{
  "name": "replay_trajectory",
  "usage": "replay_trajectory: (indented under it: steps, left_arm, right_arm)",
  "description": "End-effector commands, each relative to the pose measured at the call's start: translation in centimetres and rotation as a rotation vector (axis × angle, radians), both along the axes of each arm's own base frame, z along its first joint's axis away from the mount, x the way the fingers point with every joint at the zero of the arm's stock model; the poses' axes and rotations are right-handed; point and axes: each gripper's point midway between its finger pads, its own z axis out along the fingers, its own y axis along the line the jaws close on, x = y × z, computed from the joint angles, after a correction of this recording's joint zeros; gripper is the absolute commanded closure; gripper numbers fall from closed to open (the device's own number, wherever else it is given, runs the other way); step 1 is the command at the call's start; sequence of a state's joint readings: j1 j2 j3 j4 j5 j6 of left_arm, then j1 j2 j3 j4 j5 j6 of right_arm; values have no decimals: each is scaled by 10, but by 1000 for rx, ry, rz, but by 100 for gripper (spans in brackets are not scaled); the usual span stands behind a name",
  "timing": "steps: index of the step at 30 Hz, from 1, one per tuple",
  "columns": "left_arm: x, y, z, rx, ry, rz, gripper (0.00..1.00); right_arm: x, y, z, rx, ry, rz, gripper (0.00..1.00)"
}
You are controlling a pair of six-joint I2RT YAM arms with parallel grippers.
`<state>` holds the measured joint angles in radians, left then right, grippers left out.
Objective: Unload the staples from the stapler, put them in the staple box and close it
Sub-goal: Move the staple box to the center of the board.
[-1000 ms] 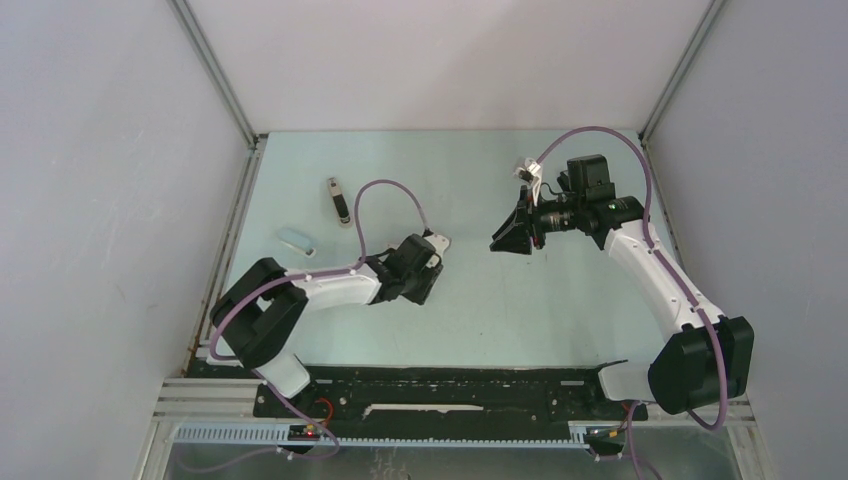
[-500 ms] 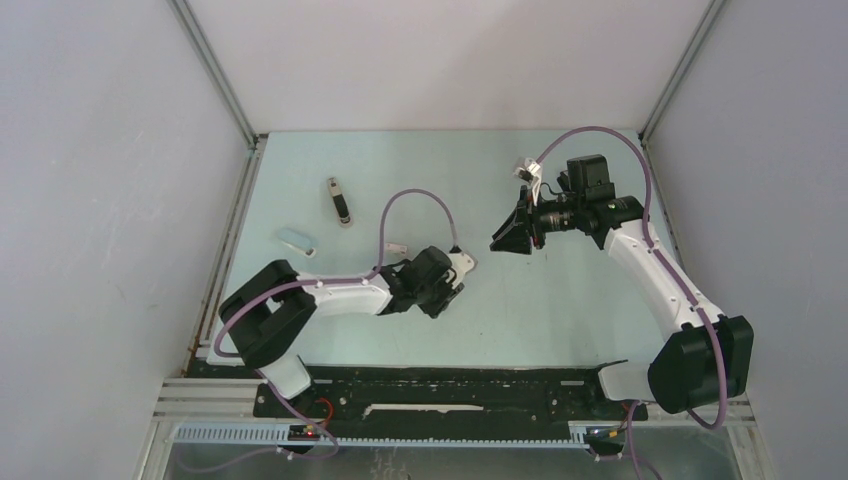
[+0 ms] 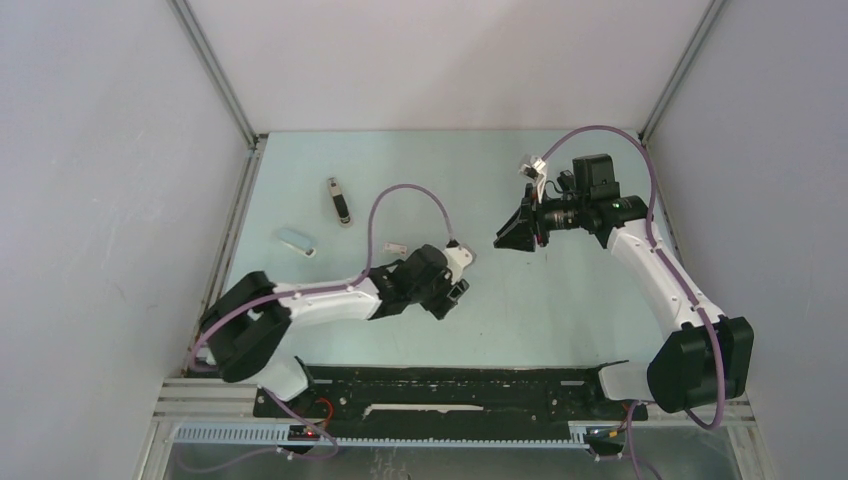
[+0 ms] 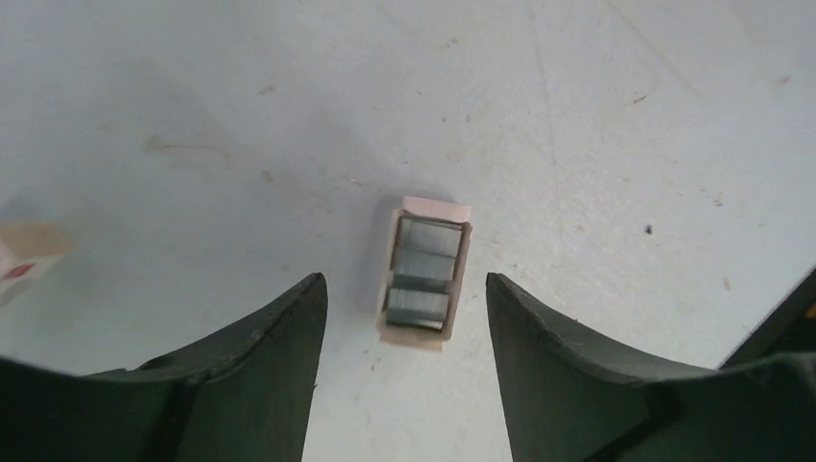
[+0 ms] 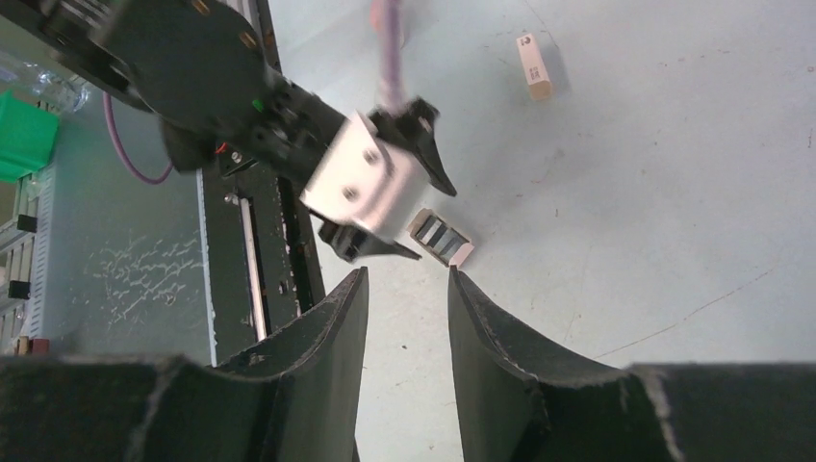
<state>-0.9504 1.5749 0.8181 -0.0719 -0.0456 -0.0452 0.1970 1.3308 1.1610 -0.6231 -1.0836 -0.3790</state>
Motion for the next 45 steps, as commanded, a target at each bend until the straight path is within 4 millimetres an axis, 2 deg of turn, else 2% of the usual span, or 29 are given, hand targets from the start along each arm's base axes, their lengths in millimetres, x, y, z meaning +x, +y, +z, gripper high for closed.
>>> replay_trajectory:
  steps: [1,5,7,9,13,18,19,21,23,27,36,45]
  left_arm:
    - [16,10,48,-166,-92,120,32]
    - [29,32,69,-300,-146,248,24]
    - [38,50,76,-389,-157,342,14]
    - [52,76,79,-488,-149,465,1]
    - [72,108,86,-668,-69,617,0]
    - [100,132,77,-698,-15,739,0]
    - [106,135,74,-703,-1,754,4]
    - [116,137,67,-701,30,772,18]
    - [125,139,53,-675,64,796,23]
    - [137,139,42,-634,90,805,35]
    - [158,143,39,-605,96,811,46]
    - [160,142,21,-559,147,809,54]
  right_arm:
    - [-3,0,11,30,-36,10,56]
    - [-4,-1,12,34,-40,10,56]
    - [-4,0,12,34,-39,11,56]
    - [-4,0,12,35,-36,11,56]
    - [-3,0,10,38,-33,11,56]
    - [-3,1,9,39,-26,16,56]
    - [-3,2,8,38,-22,16,56]
    - [-3,2,8,40,-21,16,56]
    - [-3,2,7,40,-20,16,56]
    - [-3,3,7,39,-18,19,56]
    - [-4,4,5,35,-15,23,56]
    - [-4,5,5,36,-15,24,56]
